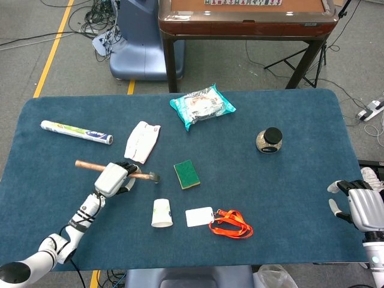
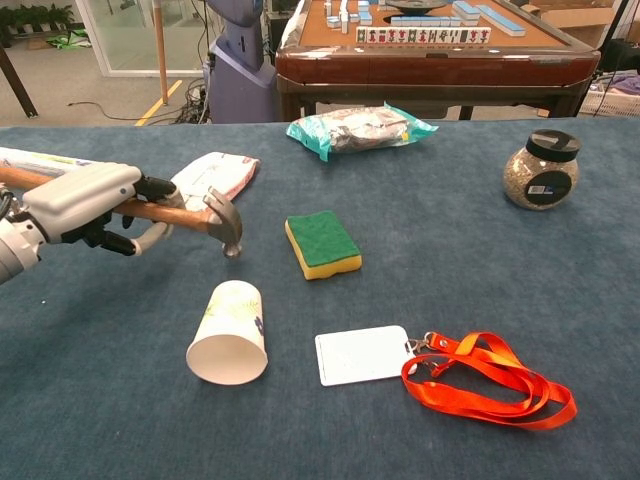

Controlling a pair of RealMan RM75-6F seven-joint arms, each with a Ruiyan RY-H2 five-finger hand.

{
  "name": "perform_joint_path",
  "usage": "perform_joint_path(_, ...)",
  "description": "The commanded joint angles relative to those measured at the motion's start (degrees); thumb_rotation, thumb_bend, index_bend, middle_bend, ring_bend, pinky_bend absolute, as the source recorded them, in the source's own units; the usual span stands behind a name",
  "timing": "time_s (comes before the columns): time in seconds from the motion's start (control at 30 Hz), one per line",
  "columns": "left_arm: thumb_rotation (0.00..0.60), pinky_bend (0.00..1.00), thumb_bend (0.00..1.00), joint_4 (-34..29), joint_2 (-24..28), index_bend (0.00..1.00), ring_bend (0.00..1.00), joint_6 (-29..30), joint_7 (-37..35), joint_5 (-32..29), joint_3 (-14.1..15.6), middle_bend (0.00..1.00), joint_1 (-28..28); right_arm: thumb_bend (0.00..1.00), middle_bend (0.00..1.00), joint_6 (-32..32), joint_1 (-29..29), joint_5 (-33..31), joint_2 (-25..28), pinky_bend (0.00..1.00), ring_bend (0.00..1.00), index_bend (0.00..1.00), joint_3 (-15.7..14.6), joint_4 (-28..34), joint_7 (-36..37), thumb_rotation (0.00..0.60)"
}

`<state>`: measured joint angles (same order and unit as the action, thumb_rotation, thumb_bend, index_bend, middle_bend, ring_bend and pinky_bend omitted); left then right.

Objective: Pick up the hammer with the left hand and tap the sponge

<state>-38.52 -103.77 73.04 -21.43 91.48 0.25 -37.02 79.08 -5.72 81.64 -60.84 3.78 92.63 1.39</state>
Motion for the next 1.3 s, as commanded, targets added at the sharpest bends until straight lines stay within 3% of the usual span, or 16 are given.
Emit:
perform_joint_path(0.03, 0.578, 0.33, 0.46, -3.2, 2.3, 0.27, 0.28, 0.3, 0.9, -0.4, -0.3, 0.32, 0.8, 0.37, 0.45, 0.0, 0.0, -0.1, 0.0, 0.29, 0.39, 0.46, 0.0, 0.0, 0.1, 0.600)
perform_joint_path(0.33, 0.506, 0.15, 0.41, -14.0, 9.8, 0.16, 0.12, -3.5, 4.9, -4.2, -1.4, 0.17, 2.6, 0.37, 0.45, -0.1, 0.0, 0.2, 0.1, 0.29, 0.39, 0.46, -0.1, 0.0, 0.3, 0.600)
perform_joint_path(0.47, 0.599, 0.15, 0.41, -20.9, 14.0, 0.18, 0.13, -4.2, 8.4, -7.5, -2.8, 0.17, 4.3, 0.37, 0.45, -0.1, -0.1, 0.3, 0.2, 0.29, 0.39, 0.46, -0.1, 0.0, 0.5, 0.600)
perform_joint_path(0.5, 0.600, 0.15, 0.41, -22.3, 14.8, 0.20, 0.16, -3.9, 8.9, -8.1, -3.2, 0.17, 4.8, 0.37, 0.45, -0.2, -0.1, 0.3, 0.2, 0.29, 0.39, 0.46, -0.1, 0.0, 0.6, 0.600)
perform_joint_path(0.67, 0.600, 0.15, 0.41, -26.3, 18.4, 0.29, 0.23, -0.4, 9.8, -10.1, -4.3, 0.23, 8.3, 0.37, 0.45, -0.5, -0.2, 0.4, 0.5, 0.29, 0.39, 0.46, -0.3, 0.1, 0.8, 0.600)
perform_joint_path(0.93, 0.600, 0.15, 0.41, -35.8, 24.4, 0.29, 0.23, 3.3, 15.5, -16.2, -5.0, 0.23, 15.4, 0.37, 0.45, 1.3, -0.1, 4.3, 0.1, 0.29, 0.39, 0.46, -1.1, -0.9, 2.0, 0.600)
perform_joint_path(1.3, 0.600, 0.15, 0.41, -40.4, 27.7, 0.30, 0.23, 13.2, 17.5, -13.6, -2.6, 0.23, 24.1, 0.37, 0.45, 2.8, -0.1, 6.8, -0.9, 0.29, 0.39, 0.46, -1.8, -2.5, 2.4, 0.600)
